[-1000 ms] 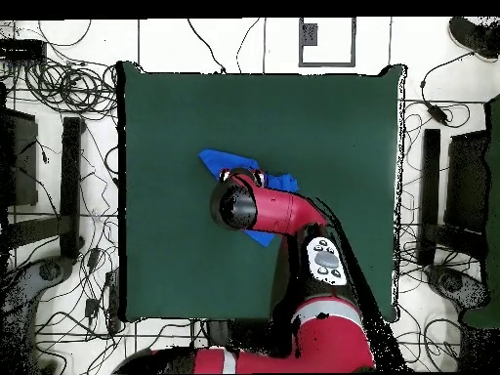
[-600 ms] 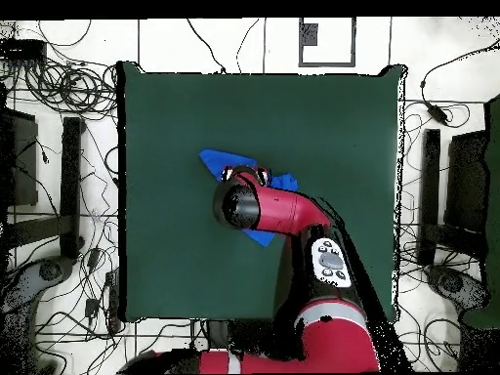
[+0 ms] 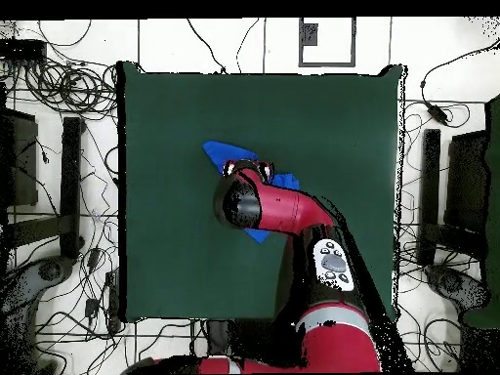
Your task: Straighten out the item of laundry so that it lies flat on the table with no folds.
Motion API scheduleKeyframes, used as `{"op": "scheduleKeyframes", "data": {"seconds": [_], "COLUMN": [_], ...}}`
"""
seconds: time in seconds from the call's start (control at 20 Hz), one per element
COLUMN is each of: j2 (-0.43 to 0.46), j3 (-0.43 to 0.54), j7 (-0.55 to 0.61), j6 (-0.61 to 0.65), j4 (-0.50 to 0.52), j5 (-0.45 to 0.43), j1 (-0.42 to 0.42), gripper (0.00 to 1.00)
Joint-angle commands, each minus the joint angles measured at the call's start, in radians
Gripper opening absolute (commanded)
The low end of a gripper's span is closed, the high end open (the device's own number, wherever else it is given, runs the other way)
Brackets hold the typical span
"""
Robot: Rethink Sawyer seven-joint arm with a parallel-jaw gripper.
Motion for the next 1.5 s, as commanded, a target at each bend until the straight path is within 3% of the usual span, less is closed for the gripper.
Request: {"op": "scheduleKeyframes", "data": {"seconds": [0.05,0.25,0.35,0.6,1.0,1.25,1.5], "j2": [0.02,0.018,0.018,-0.005,-0.214,-0.34,-0.372], "j3": [0.067,0.069,0.024,0.04,0.006,0.013,0.029], "j7": [0.119,0.117,0.111,0.16,0.213,0.174,0.163], "j6": [-0.042,-0.041,-0.017,-0.034,0.139,0.278,0.307], "j4": [0.007,0.01,-0.008,0.046,0.187,0.238,0.257], "j5": [-0.05,-0.05,-0.047,-0.02,0.045,0.058,0.057], "j1": [0.005,0.004,0.038,0.042,0.107,0.086,0.067], "gripper": [0.0,0.0,0.0,0.0,0.0,0.0,0.0]}}
